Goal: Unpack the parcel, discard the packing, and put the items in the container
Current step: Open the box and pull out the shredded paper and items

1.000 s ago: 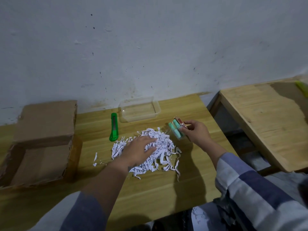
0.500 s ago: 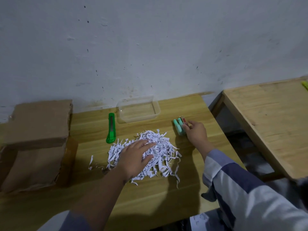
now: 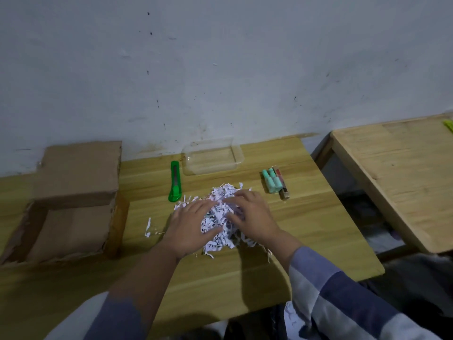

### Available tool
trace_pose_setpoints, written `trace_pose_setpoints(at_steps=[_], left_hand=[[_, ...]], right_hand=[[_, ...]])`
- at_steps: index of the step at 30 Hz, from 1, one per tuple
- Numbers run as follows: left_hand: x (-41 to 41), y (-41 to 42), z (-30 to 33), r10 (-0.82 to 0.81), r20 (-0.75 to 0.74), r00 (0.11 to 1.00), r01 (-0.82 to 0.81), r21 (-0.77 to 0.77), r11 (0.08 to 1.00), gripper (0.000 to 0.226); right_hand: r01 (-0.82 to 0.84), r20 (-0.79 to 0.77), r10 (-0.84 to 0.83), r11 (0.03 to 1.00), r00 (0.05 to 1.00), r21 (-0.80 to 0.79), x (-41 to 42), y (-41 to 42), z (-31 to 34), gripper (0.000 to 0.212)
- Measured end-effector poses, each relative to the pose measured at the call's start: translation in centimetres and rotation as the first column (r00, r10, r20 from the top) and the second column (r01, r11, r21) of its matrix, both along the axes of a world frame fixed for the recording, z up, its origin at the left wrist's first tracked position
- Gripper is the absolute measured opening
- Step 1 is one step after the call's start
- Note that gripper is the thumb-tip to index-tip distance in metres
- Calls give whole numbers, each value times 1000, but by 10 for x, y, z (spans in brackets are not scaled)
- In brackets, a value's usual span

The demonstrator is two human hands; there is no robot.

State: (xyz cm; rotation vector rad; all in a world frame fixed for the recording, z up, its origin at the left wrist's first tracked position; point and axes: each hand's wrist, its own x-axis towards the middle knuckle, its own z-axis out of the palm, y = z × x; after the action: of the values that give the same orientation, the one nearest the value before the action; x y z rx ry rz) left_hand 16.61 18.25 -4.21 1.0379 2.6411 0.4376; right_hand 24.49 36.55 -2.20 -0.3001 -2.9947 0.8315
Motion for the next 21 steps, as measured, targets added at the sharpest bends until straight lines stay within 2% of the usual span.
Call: trace_pose_setpoints(at_steps=[2, 7, 13, 16, 18, 21], left_hand=[[1, -14, -5, -5, 42, 999, 6, -29, 1000, 83], [6, -37, -7, 24, 52, 998, -22, -33, 999, 69], [13, -41, -12, 50, 26, 998, -49, -59, 997, 75], [17, -43, -12, 46, 25, 999, -43, -114, 993, 77], [18, -45, -11, 55, 24, 998, -51, -138, 989, 76], [19, -49, -9, 55, 49, 997, -46, -169, 985, 77]], right_hand=[[-43, 90, 38, 998, 995, 54, 4, -3, -8, 41], [41, 108, -51, 995, 993, 93, 18, 7, -7, 41], [-25, 4, 25, 1000, 1000, -9, 4, -20, 22, 52], [-141, -25, 141, 990, 990, -12, -10, -46, 29, 42], [-242, 12, 242, 968, 970, 61, -17, -60, 24, 31], [-335, 167, 301, 912, 939, 237, -20, -67, 14, 33]])
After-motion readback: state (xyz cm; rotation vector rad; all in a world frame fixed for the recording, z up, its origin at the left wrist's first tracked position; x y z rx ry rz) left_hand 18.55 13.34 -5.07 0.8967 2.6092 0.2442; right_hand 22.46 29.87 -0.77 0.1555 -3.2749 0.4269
